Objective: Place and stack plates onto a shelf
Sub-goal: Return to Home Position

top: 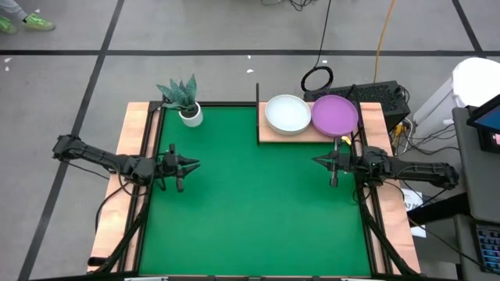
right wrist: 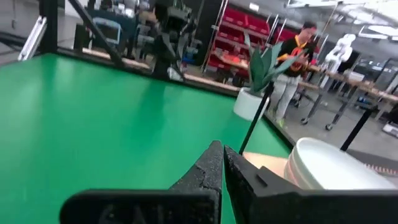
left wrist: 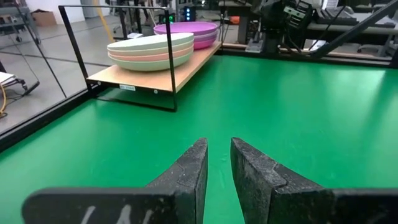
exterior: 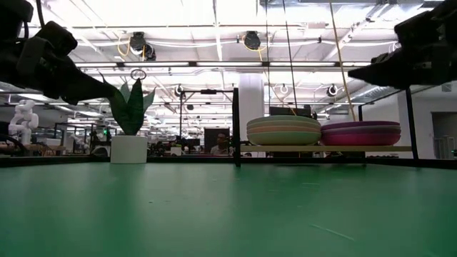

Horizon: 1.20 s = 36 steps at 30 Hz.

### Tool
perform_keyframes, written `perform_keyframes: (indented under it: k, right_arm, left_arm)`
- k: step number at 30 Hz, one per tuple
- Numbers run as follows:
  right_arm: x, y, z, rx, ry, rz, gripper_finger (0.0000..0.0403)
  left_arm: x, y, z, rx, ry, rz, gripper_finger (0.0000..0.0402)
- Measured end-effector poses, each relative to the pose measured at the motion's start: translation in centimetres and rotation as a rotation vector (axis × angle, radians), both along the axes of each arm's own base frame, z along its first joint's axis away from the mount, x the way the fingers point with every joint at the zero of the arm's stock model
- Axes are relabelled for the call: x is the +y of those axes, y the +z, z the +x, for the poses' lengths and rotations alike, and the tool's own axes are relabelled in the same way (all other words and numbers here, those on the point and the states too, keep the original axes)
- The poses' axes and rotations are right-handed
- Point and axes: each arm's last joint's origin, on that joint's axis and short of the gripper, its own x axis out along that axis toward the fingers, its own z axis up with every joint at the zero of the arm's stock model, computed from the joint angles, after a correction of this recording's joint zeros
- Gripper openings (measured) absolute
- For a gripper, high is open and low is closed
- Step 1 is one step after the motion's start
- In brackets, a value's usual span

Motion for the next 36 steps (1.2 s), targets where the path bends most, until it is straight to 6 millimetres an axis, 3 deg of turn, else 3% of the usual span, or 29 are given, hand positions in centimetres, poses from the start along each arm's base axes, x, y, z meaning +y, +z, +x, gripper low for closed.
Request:
perform_keyframes:
  k: [36]
  right_arm:
    - [1.4,0.3,-0.3,-0.045,0.175,0.111,0.0]
  left_arm:
    - [0.2,-0.1,-0.1,0.028,0.04,0.068,0.0076]
